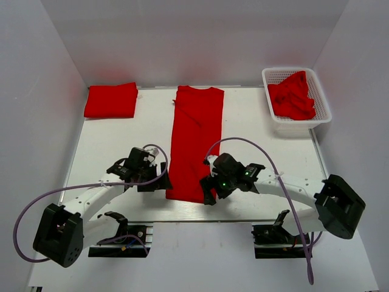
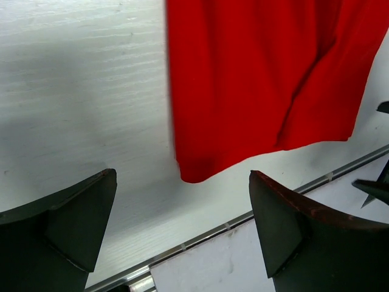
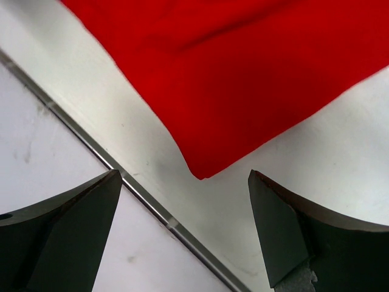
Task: Fold and stack the t-shirts
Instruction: Grab the bottom of the folded rectangular tshirt with both arms
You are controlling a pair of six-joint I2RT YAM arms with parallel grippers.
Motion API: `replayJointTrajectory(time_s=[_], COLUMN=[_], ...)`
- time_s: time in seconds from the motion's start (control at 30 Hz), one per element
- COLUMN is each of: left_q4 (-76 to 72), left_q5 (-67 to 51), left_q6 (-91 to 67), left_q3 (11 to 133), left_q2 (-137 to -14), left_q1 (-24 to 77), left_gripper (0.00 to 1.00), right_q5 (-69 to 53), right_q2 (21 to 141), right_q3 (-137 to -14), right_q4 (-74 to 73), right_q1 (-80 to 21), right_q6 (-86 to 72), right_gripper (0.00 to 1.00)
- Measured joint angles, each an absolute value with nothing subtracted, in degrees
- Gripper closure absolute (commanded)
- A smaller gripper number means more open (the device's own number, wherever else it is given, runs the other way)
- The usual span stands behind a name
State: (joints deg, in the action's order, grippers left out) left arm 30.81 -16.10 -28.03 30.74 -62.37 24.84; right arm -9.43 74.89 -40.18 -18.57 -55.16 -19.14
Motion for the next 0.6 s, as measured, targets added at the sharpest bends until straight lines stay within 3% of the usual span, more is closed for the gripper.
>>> replayJointTrajectory(time_s=[0.37,0.6], left_q4=[30.0,27.7], left_q5=[-13.5,-12.5], left_q6=[-28.7,-30.2], left_q3=[30.9,31.3], left_q2=[-67.7,-70.1], left_q1=[29.9,32.9], left_gripper=[0.12,0.3], right_q5=[-8.7,-7.6], right_q2=[81.0,83.0], right_q3=[-40.5,-42.7], right_q4=[-18.8,-20.7], right_q1=[-55.2,-55.2], right_q6=[-32.1,-35.5], right_gripper=[0.1,0.1])
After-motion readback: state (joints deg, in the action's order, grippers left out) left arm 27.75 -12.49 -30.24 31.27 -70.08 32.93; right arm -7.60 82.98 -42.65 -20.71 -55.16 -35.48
